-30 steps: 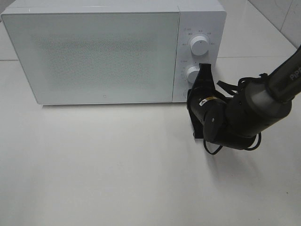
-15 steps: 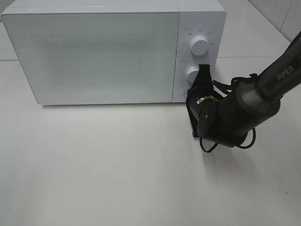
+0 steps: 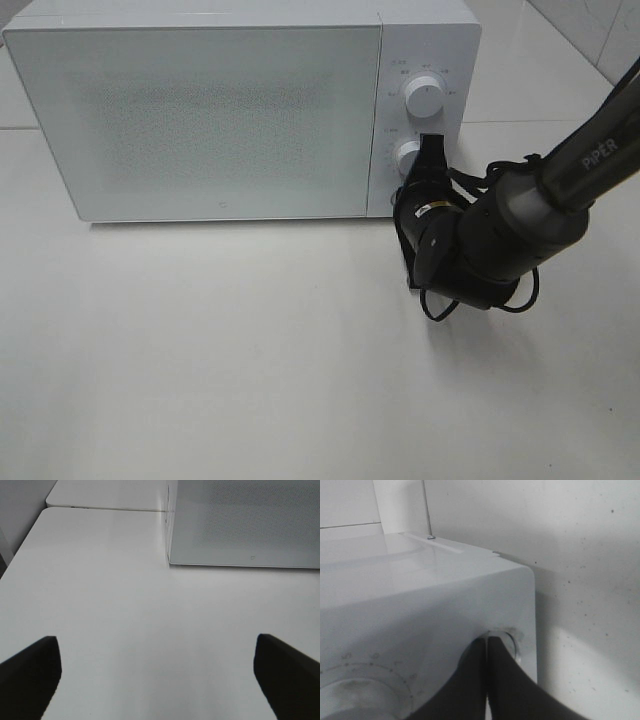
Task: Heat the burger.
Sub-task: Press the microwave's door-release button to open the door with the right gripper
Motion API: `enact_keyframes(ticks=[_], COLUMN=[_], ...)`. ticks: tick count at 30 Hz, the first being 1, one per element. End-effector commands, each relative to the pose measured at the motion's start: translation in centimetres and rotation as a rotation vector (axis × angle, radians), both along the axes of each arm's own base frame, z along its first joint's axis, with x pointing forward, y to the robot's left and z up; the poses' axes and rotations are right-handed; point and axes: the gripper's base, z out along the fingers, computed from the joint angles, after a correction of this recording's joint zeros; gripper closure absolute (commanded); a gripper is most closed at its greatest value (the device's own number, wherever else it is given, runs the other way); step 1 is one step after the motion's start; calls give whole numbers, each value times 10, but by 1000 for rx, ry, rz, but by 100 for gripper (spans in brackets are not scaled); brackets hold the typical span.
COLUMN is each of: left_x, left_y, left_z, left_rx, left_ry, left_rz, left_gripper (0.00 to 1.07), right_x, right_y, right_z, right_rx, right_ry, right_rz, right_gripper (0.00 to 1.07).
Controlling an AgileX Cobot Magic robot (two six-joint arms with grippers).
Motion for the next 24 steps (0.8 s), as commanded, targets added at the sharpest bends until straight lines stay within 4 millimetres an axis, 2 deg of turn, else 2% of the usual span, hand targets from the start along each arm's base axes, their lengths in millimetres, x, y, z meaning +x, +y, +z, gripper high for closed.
enact_keyframes(ticks=[1,14,24], left_x=[-2,-2,-2], left_y=[-1,-1,-1], left_z=[-1,-1,-1], left_rx=[-9,-9,-9], left_ry=[-23,-23,-23], left_rz=[-1,-1,-1], left_gripper=[6,6,6], right_x=[14,38,52], right_y=[-1,12,19], right_z=[20,44,34], right_rx=[-8,10,-5], right_ry=[-147,-277,-289], right_rz=[-34,-51,-64], right_gripper=[107,107,107])
